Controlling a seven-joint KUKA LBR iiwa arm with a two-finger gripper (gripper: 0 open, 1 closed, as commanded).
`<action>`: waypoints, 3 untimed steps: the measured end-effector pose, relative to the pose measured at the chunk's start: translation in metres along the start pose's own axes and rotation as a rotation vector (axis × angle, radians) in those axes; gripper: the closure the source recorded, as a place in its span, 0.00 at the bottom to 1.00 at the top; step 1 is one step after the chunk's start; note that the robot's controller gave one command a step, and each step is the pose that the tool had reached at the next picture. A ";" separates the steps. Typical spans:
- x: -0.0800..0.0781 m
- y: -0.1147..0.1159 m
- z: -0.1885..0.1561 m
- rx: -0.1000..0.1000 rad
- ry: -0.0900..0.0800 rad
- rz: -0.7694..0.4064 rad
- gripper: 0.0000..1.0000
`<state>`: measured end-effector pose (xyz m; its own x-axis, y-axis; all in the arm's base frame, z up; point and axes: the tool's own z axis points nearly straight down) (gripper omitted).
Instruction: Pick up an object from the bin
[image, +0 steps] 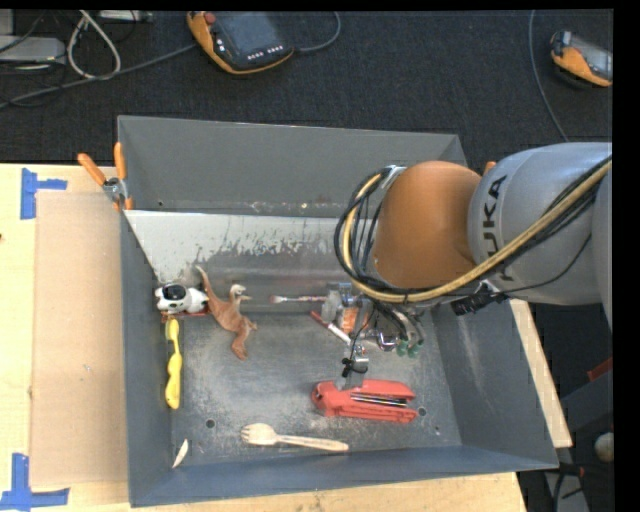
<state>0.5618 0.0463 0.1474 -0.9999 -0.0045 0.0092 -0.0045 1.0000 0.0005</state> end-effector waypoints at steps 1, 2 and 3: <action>-0.002 0.000 -0.005 0.000 -0.008 0.001 0.00; 0.021 -0.062 0.054 -0.001 -0.010 -0.028 0.00; 0.027 -0.123 0.064 -0.002 -0.020 -0.078 1.00</action>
Offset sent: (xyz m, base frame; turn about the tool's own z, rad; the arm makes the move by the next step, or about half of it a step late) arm -0.0316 -0.0890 -0.0774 -0.0326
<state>0.5347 -0.0763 0.0832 -0.9966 -0.0821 -0.0105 -0.0821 0.9966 0.0027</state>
